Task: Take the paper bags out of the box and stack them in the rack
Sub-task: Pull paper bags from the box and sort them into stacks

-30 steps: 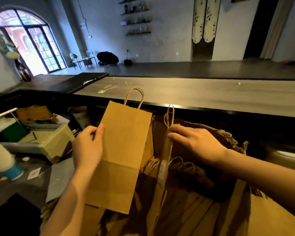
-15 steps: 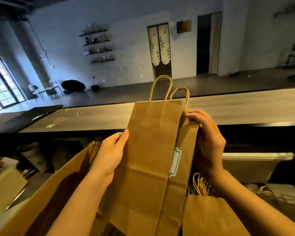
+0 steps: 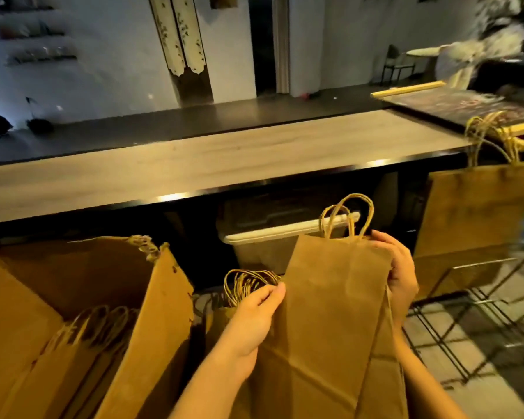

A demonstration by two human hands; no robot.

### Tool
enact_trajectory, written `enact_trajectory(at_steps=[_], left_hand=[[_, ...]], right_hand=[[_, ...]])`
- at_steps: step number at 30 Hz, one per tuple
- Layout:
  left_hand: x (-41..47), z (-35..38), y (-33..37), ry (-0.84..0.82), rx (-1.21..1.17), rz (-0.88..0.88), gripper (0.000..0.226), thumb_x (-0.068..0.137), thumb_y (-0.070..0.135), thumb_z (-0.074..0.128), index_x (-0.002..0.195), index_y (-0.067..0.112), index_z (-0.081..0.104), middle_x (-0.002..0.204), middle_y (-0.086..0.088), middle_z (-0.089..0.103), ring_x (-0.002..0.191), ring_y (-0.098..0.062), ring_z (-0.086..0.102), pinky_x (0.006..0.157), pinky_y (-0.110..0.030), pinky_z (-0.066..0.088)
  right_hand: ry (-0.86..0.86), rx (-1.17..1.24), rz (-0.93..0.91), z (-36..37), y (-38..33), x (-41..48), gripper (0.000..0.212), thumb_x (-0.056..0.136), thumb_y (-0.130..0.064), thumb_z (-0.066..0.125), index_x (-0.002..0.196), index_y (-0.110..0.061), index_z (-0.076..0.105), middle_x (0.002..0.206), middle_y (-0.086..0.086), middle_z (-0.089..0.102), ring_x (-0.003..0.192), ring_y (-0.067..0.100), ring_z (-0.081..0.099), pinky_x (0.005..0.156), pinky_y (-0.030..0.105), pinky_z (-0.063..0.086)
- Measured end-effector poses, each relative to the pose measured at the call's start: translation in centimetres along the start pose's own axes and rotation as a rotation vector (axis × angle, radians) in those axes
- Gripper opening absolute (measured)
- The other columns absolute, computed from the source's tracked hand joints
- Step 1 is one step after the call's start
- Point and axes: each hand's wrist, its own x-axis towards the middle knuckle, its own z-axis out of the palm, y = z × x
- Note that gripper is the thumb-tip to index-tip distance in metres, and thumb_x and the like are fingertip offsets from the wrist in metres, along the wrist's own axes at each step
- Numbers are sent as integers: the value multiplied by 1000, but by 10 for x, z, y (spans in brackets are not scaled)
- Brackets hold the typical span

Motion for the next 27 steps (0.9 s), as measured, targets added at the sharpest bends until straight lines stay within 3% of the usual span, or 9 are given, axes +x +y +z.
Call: enact_trajectory(at_steps=[4, 8, 10, 12, 14, 17, 21, 24, 27], left_hand=[[6, 25, -38, -27, -194, -253, 21, 94, 29, 53, 106, 14, 62, 108, -2, 70, 99, -15, 63, 79, -29, 51], [4, 35, -62, 46, -335, -402, 40, 93, 22, 55, 132, 12, 48, 112, -7, 63, 102, -21, 59, 77, -30, 48], [3, 39, -71, 151, -361, -415, 45, 93, 19, 56, 136, 10, 44, 115, -8, 60, 103, -20, 56, 78, -27, 43], [3, 33, -83, 234, -383, -400, 46, 92, 17, 57, 135, 10, 45, 120, -9, 58, 100, -15, 53, 74, -24, 41], [2, 27, -92, 231, -378, -367, 38, 92, 21, 56, 128, 8, 51, 111, -7, 62, 94, -15, 55, 76, -27, 46], [5, 21, -95, 305, -393, -317, 35, 91, 26, 58, 122, 12, 54, 126, -11, 58, 106, -20, 53, 90, -33, 42], [9, 23, -86, 346, -388, -280, 40, 92, 23, 57, 131, 15, 50, 120, -7, 56, 106, -17, 49, 88, -30, 39], [13, 20, -89, 311, -403, -286, 42, 91, 26, 58, 131, 18, 50, 125, -6, 57, 107, -18, 53, 86, -34, 43], [15, 17, -91, 273, -474, -324, 50, 84, 30, 64, 132, 24, 51, 120, -2, 62, 108, -20, 58, 81, -40, 50]], right_hand=[[-94, -75, 178, -44, 22, -15, 29, 79, -27, 60, 96, -50, 64, 118, -36, 52, 113, -5, 50, 92, 13, 41], [-293, 90, 426, -66, 17, -36, 32, 76, -29, 67, 98, -52, 66, 123, -20, 60, 117, 7, 55, 92, 24, 48], [-327, 217, 597, -75, 12, -48, 32, 83, -21, 63, 103, -46, 68, 112, -16, 66, 107, 3, 61, 82, 18, 52], [-370, 292, 775, -86, 5, -59, 32, 88, -27, 54, 116, -42, 62, 121, -21, 60, 109, -6, 58, 80, 14, 51], [-457, 360, 896, -98, 3, -72, 45, 83, -41, 60, 128, -46, 51, 129, -26, 54, 117, -5, 54, 83, 16, 50], [-609, 428, 1041, -107, 1, -90, 91, 51, -49, 85, 128, -56, 38, 116, -34, 58, 107, 3, 62, 76, 23, 54], [-567, 600, 1179, -107, 1, -106, 99, 55, -5, 82, 138, -33, 35, 111, -10, 70, 99, 12, 68, 74, 24, 56], [-542, 727, 1281, -111, 5, -109, 87, 46, -16, 93, 125, -7, 59, 121, 23, 62, 102, 32, 66, 78, 36, 56], [-503, 689, 1244, -113, 10, -95, 73, 44, -26, 95, 111, -8, 70, 115, 22, 65, 94, 28, 68, 76, 34, 57]])
